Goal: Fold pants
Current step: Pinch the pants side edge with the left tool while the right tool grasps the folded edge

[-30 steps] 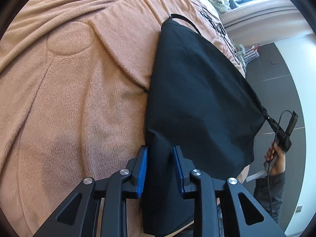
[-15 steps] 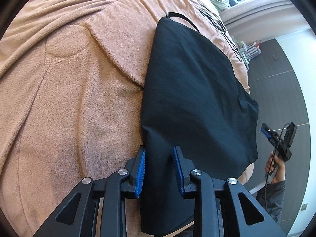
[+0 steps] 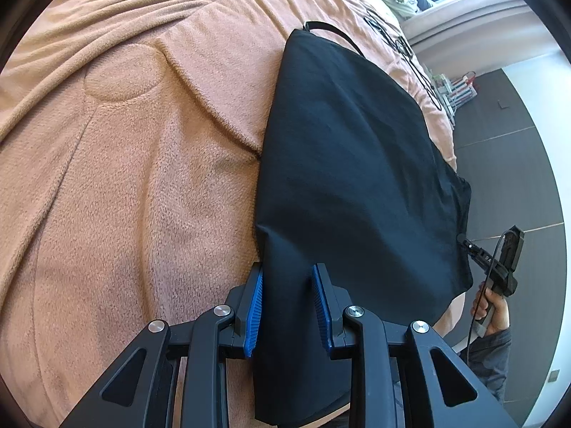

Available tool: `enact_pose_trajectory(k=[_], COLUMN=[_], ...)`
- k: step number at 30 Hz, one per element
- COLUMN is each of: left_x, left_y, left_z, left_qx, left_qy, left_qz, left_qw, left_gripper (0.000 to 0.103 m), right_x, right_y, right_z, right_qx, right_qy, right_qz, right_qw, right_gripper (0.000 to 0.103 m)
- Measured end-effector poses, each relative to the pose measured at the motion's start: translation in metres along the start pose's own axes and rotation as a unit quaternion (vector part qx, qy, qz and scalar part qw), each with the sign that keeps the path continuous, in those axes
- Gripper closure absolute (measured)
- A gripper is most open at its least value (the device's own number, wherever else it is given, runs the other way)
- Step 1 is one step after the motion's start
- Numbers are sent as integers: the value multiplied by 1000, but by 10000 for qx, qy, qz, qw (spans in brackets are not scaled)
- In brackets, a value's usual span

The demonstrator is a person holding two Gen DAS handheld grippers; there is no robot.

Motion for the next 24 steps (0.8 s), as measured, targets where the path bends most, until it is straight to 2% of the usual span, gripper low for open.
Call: enact_pose_trajectory(k=[1,4,15,22,24], left_x=[0,1,-3,-10,-11], left_y=[0,-1,-3,-14,-13], left_z=[0,0,-2,-6,-6], left_qx=[-3,-18,82,74,129], left_qy=[-7,-24,37,74,80], left_qz=[-9,-33,131,347,422], left_qw=[10000,10000,9999,9993,9990], left_gripper=[75,75,74,72,73], right_x=[2,10,15,11,11], right_y=[0,0,-18,-20,-20], right_z=[-2,-6,2,9,11], right_qx=[-15,183,-199,-442,-419], right_qy=[-37,-119,-82,-156,-177], right_qz=[-94,96,488,380,392], right_qw=[9999,9997,9986,9982,9982], right_gripper=[98,100,101,100,97])
Point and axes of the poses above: each gripper's, at about its wrist camera, not at the fingertips, and x roughly against the way its jaws point, y to its left, z to its underside, the point moved 8 cm from there along -x, roughly the way its jaws point, and after that the axes turned 8 degrees about x, right-handed, at the moved point
